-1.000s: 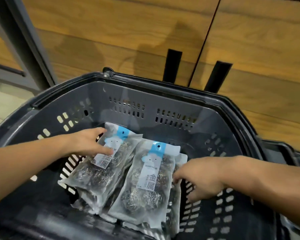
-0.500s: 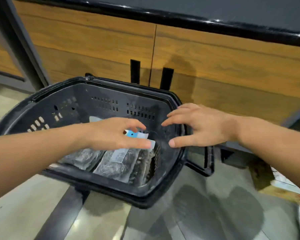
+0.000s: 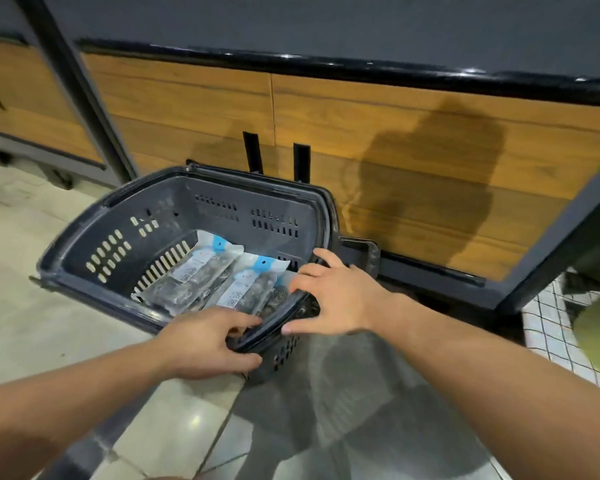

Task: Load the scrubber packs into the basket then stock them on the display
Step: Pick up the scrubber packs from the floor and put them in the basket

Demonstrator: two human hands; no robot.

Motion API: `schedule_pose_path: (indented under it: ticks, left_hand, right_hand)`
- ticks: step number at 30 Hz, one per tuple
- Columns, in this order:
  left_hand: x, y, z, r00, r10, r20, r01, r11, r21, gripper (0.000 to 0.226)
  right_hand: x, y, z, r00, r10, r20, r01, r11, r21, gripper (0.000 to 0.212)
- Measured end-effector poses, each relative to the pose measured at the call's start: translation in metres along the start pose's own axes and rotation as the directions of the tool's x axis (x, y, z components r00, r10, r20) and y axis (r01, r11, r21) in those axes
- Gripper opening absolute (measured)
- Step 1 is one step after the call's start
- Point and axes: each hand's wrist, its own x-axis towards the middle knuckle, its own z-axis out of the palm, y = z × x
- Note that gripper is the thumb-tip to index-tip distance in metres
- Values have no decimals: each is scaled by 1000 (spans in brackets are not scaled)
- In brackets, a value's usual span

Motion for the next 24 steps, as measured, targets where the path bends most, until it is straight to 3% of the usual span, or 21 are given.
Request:
schedule_pose_path:
  ticks: [11,18,24]
  left_hand:
    - [-16,144,39,997,34,64,-38,998,50,85]
    - [-18,244,57,991,74,109,-85,991,101,64]
    - [-18,297,69,979,116,166,-123,992,36,63]
  right_hand:
    - [-134,79,25,1000,1,-14,-1,1000,-10,82]
    - [-227,127,39,997,30,-66,-32,999,-24,95]
    - [-278,160,52,994,51,-95,-52,999,-4,93]
